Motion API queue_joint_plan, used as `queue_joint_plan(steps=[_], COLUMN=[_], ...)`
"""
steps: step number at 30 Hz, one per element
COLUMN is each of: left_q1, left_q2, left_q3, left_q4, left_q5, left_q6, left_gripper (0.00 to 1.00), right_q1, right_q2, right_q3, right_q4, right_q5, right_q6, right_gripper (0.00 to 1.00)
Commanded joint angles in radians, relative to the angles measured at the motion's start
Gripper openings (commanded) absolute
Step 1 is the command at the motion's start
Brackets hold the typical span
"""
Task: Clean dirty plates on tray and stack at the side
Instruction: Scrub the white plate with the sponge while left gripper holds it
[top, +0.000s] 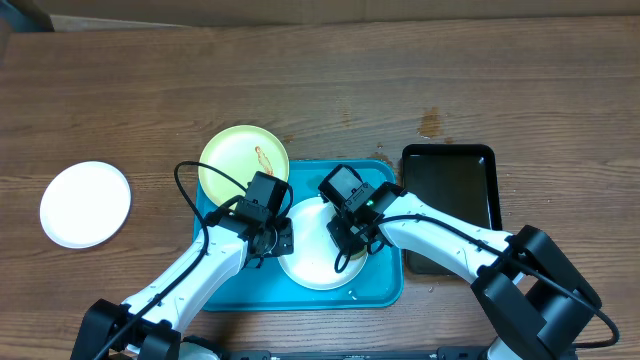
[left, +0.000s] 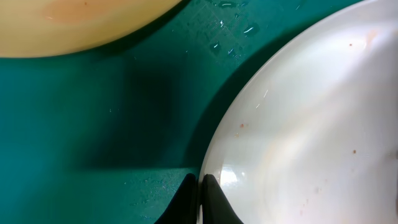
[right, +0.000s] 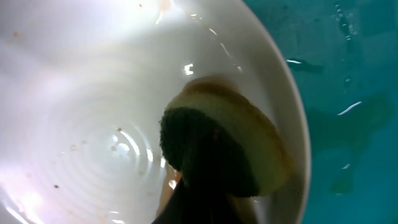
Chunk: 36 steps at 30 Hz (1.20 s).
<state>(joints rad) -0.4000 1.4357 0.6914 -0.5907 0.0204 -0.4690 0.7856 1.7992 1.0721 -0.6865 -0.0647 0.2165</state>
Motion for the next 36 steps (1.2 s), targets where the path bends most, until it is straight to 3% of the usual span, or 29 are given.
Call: queue_joint_plan(steps=[1,5,10,18,26,36], left_q1=[-0.008,-0.008,-0.008,-0.008,-0.008,-0.008], left_q2=[0.003,0.003,0.003,0.003,0.003,0.003], left_q3=[-0.018,-0.018,-0.018,-0.018,-0.018,-0.018], left_q4=[0.001,0.001,0.000,0.000,0.001,0.000], left_q5=[0.000,-0.001,-0.001,-0.001,-0.001,-0.001], left_q6=[-0.010,-0.010,-0.010,-0.010,-0.010,-0.010], left_gripper=[0.04,0.04,0.04,0.04,0.04,0.04], right_q1=[0.005,0.005,-0.008,-0.155,-0.193,-0.122], right_q2=[-0.002,-0.002,-0.002,-0.074,-0.126,-0.087], right_q3=[-0.025,-0.025,-0.020,0.090,0.071,-0.105], right_q4=[0.019,0.061,0.150,0.153,-0.062,0.089], right_q5=[-0.115,-0.148,-0.170,-0.555,-0.383,-0.251], right_q6=[0.079,0.202,0.230,0.229,0.222,0.316], right_gripper=[0.04,0.04,0.04,0.04,0.04,0.04])
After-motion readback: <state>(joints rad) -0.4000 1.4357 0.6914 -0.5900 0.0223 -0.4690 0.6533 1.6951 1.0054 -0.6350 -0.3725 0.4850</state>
